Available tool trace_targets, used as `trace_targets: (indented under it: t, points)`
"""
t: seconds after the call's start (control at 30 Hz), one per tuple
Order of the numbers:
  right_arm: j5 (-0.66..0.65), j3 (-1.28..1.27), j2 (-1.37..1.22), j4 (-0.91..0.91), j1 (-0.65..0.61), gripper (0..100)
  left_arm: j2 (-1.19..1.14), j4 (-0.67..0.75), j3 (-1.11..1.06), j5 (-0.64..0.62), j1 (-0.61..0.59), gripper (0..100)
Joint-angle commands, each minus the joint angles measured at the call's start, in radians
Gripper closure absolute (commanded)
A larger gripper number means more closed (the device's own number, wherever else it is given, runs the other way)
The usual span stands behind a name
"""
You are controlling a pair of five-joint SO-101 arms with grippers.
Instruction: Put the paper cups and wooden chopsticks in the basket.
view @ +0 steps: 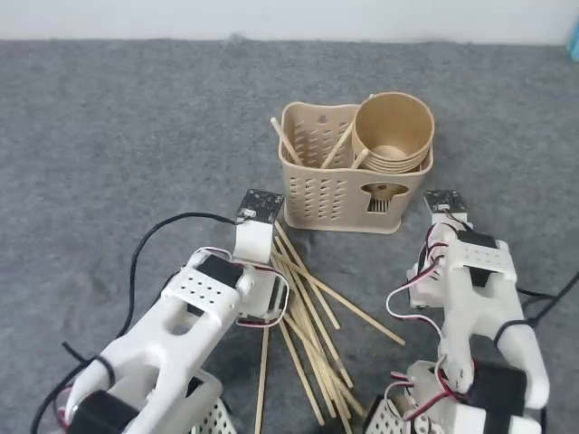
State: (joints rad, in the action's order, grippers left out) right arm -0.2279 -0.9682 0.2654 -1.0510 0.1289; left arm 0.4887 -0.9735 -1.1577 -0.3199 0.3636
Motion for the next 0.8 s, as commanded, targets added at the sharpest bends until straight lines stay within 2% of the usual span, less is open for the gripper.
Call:
trace_targets:
  t: [0.0,0.17,0.37,0.67,0.77]
  points:
    - [-0.014,0.025,-0.007,-0.015,-0.001,83.1,0.005,-0.006,0.001,0.011,0.014,76]
    - [-0.038,0.025,-0.007,-0.015,-0.004,88.6,0.003,0.014,0.001,0.011,0.014,78]
    - [-0.063,0.025,-0.007,-0.016,-0.004,90.1,0.003,0.032,0.001,0.015,0.018,90]
    - [-0.066,0.023,-0.007,-0.016,-0.001,90.2,0.003,0.031,0.001,0.017,0.021,91]
    - [-0.068,0.023,-0.007,-0.018,-0.001,90.2,0.002,0.018,0.001,0.074,0.021,91]
